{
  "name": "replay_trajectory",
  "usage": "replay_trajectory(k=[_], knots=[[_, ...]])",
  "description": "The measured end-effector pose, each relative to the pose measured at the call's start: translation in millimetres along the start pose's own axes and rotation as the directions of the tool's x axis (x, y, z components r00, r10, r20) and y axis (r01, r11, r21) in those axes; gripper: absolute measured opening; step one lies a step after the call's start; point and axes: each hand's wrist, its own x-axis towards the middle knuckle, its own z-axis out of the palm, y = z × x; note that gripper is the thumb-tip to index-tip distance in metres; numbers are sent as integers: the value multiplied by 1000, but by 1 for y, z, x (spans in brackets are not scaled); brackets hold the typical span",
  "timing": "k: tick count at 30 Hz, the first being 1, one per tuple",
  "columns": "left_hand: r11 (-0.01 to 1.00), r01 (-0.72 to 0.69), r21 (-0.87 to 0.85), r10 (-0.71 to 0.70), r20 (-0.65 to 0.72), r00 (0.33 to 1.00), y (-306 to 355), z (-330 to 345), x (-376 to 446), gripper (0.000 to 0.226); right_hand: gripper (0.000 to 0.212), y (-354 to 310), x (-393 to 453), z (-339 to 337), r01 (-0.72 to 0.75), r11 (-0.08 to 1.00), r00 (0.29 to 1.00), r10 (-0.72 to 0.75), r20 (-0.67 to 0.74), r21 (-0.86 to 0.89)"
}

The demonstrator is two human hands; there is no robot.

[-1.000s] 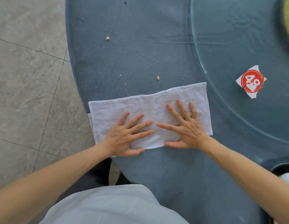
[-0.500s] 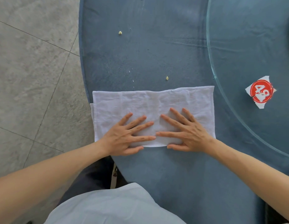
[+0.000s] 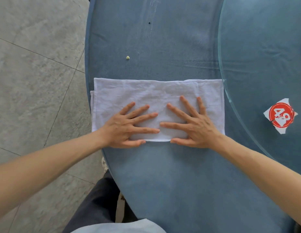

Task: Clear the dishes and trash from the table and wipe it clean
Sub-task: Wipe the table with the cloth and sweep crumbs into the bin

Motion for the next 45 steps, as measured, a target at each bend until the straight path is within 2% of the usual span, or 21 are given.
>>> replay_trajectory(k=[8, 14, 22, 34, 45], knots=[[1000, -7, 2, 7, -7, 1000, -52, -13, 19, 53, 61, 26, 42, -6, -29, 999, 1000, 29, -3, -32], [999, -49, 14, 48, 29, 998, -123, -35, 45, 53, 61, 51, 92, -13, -102, 992, 995, 103, 9, -73], [994, -110, 25, 108, 58, 992, -205, -56, 84, 64, 60, 86, 150, -23, -186, 978, 981, 190, 34, -93], [972, -233, -6, 232, 115, 966, -344, -96, 171, 48, 63, 159, 246, -43, -365, 928, 929, 368, 37, -79], [931, -364, 36, 357, 129, 925, -453, -124, 286, 52, 66, 256, 313, -61, -511, 857, 857, 514, 41, -72]])
